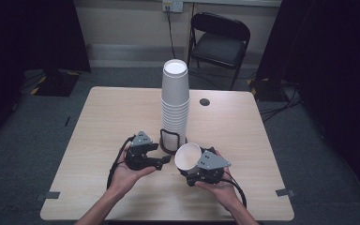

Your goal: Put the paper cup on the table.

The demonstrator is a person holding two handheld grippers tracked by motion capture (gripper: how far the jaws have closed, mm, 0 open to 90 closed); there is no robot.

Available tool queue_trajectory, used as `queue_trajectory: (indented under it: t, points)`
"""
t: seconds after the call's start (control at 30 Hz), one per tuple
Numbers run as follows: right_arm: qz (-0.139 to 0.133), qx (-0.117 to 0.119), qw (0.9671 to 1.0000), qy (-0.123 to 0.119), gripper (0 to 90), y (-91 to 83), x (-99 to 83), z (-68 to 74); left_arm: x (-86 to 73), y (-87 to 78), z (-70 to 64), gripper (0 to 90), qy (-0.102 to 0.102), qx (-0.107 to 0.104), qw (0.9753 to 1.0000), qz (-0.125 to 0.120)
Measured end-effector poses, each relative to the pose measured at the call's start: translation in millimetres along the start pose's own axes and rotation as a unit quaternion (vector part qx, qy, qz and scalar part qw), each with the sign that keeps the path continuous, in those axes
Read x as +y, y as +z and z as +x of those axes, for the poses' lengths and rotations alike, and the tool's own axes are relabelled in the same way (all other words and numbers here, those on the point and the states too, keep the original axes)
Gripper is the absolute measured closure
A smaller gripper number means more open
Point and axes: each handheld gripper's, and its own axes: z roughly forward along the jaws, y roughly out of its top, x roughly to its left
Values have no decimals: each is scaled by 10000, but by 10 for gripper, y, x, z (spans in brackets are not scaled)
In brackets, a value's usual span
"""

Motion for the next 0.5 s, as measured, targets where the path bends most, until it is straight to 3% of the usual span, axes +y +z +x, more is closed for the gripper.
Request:
queue_trajectory:
  t: [0.2, 0.5]
  points:
    - [47, -7, 9995, 310, 111, -22, -7, -57, -48, 31, 39, 263, 22, 99, 9999, 0]
    - [16, -142, 9960, 882, 110, -63, -30, -200, -157, 12, 32, 263, 376, 332, 9985, 228]
